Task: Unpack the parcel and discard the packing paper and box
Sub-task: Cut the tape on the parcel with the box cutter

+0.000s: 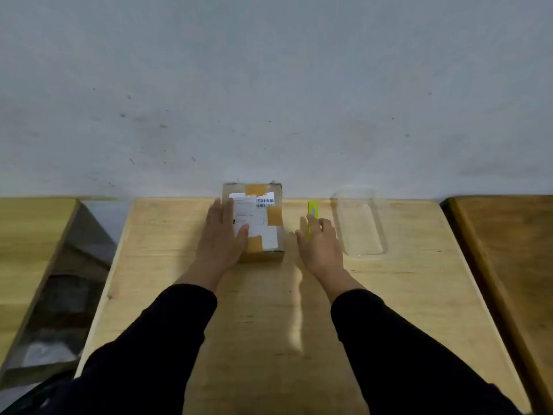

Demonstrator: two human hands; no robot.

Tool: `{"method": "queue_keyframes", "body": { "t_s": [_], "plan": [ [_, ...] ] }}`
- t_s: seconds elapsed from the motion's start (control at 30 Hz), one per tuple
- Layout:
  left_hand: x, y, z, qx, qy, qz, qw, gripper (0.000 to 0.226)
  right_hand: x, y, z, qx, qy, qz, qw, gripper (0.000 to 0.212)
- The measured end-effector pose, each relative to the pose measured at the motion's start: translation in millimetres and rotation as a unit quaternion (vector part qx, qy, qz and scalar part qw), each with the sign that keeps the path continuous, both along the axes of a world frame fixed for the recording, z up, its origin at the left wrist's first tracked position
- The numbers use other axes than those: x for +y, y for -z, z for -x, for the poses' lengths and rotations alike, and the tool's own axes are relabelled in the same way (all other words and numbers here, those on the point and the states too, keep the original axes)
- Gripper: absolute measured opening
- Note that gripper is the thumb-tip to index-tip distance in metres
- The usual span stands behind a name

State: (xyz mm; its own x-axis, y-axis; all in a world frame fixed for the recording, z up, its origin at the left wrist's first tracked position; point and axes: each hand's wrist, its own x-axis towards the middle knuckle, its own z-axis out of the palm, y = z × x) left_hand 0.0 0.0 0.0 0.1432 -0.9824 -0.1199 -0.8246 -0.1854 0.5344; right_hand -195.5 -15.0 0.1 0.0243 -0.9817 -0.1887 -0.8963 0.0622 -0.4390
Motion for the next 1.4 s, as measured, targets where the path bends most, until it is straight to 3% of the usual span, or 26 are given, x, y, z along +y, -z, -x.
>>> {"method": "queue_keyframes", "body": {
  "t_s": [0.17,0.27,0.5,0.67,0.83,1.13,1.4],
  "plan": [
    [-5,19,4,0.064,-0.051,-0.017,0.997,0.077,-17,33,9,-0.028,0.073,-0.003,0.997,0.053],
    [-6,27,3,0.083,-0.070,0.013,0.994,0.077,-25,48,13,-0.017,0.063,0.019,0.998,0.064],
    [-6,27,8,0.057,-0.062,0.047,0.995,0.079,-32,56,15,0.003,0.024,0.039,0.999,0.056],
    [-5,27,8,0.067,-0.067,0.055,0.994,0.080,-33,37,-2,-0.171,0.100,0.066,0.978,0.053],
    [-7,33,7,0.077,-0.072,0.050,0.993,0.083,-29,15,-28,-0.272,0.034,0.077,0.959,0.052],
    [-5,37,4,0.104,-0.072,0.059,0.990,0.083,-28,25,-45,-0.236,-0.007,0.021,0.971,0.062],
    [-4,34,3,0.134,-0.080,0.055,0.986,0.080,-26,24,-51,-0.272,-0.007,-0.001,0.962,0.066]
  ]
}}
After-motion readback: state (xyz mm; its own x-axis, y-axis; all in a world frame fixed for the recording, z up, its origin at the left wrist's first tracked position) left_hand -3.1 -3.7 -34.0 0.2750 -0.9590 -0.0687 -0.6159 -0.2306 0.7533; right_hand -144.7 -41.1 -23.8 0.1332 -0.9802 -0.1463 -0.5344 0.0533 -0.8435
